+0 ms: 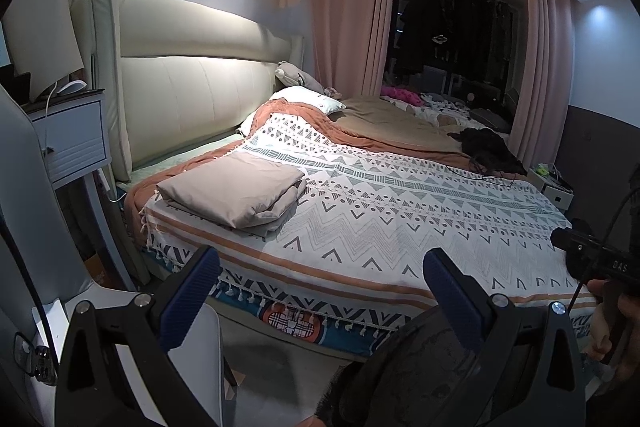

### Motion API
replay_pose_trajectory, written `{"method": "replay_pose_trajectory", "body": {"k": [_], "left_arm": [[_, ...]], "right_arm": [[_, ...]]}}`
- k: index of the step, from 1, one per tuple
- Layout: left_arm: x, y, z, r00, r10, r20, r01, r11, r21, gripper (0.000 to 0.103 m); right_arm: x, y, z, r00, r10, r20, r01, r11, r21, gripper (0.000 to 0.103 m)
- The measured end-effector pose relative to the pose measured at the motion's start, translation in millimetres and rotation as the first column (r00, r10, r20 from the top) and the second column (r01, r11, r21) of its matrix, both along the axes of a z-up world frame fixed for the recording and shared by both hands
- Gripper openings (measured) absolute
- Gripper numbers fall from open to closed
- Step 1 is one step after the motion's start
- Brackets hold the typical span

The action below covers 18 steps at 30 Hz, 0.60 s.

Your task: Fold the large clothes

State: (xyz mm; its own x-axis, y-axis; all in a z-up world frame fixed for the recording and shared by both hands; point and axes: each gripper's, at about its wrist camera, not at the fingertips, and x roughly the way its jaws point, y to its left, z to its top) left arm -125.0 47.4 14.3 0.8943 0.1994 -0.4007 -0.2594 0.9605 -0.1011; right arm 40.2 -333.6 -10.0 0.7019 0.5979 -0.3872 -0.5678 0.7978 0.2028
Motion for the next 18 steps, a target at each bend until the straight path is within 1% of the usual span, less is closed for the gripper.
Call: {"method": "replay_pose_trajectory", "body": {"k": [18], "left_arm": [[-4.6,-9.6,3.5,1.000,-0.026,0.005,0.026,1.000,0.009,0.103]], "right_arm": [[-2.5,-5.3,-2.1,1.000,-0.016,-0.002,0.016,1.000,0.016,0.096]]}}
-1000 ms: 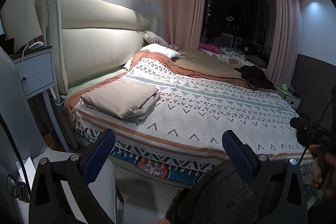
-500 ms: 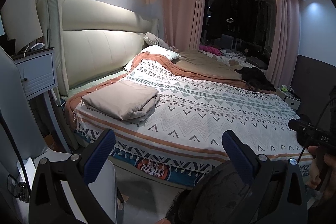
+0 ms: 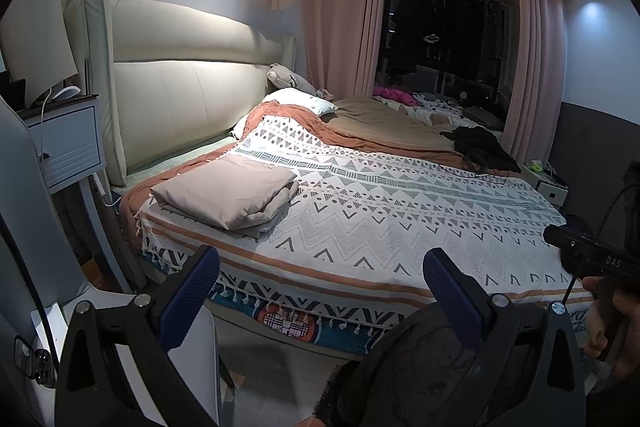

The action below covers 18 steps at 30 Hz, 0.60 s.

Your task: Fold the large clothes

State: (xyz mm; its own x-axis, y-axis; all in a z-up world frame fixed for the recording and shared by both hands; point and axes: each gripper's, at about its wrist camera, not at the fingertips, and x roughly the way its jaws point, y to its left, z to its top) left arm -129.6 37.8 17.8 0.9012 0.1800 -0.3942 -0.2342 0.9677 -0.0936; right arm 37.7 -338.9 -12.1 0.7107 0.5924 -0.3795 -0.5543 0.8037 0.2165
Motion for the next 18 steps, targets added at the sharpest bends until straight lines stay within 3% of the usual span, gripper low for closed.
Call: {"method": "replay_pose_trajectory", "body": {"k": [18], "left_arm": [[-3.5,-1.4,1.0,1.000,0.012,0.010,-0.012,1.000,0.002,0.103]], "right_arm": [[-1.4,-1.2,-2.5,1.000,-0.003,-0.012,0.003,1.000,0.003,0.096]]}}
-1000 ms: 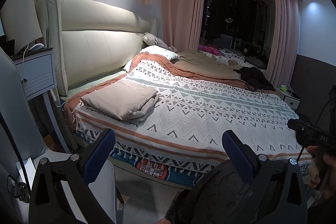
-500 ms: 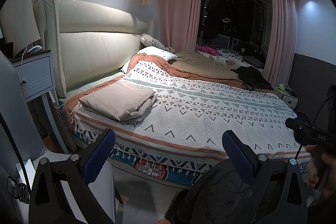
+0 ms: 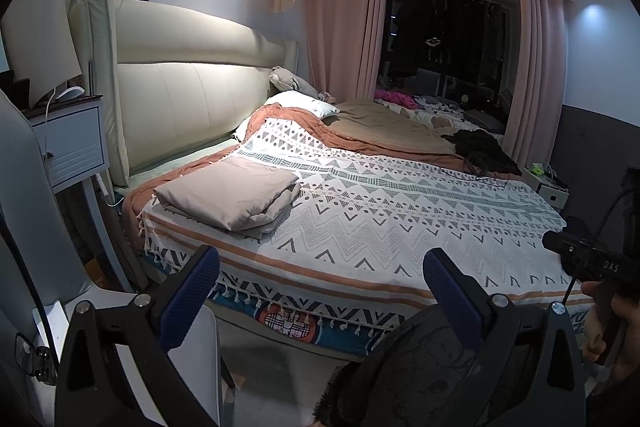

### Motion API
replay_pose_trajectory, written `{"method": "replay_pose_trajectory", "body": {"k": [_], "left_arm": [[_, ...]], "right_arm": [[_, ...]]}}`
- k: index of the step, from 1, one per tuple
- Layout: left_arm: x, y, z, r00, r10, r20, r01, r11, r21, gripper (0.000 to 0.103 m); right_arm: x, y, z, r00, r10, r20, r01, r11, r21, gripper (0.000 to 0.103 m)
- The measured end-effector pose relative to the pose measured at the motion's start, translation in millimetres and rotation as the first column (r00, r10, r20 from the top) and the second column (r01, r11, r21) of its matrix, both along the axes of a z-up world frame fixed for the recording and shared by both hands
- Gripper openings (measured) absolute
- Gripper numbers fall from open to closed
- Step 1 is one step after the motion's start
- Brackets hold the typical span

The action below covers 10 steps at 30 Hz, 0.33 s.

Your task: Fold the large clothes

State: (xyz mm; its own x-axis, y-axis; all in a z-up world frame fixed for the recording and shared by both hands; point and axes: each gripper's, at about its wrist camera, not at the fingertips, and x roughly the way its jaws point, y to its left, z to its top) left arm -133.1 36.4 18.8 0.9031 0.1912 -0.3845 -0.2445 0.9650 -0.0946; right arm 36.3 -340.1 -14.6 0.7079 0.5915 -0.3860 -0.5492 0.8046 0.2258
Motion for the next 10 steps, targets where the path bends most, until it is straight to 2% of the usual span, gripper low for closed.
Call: {"method": "replay_pose_trajectory", "body": {"k": [10], "left_arm": [[-3.6,-2.8,0.2,1.000,-0.004,0.003,0.004,1.000,0.013,0.103]], "right_arm": [[-0.2,-0.3,0.8,1.000,-0.004,-0.001,0.004,1.000,-0.001,0.096]]}}
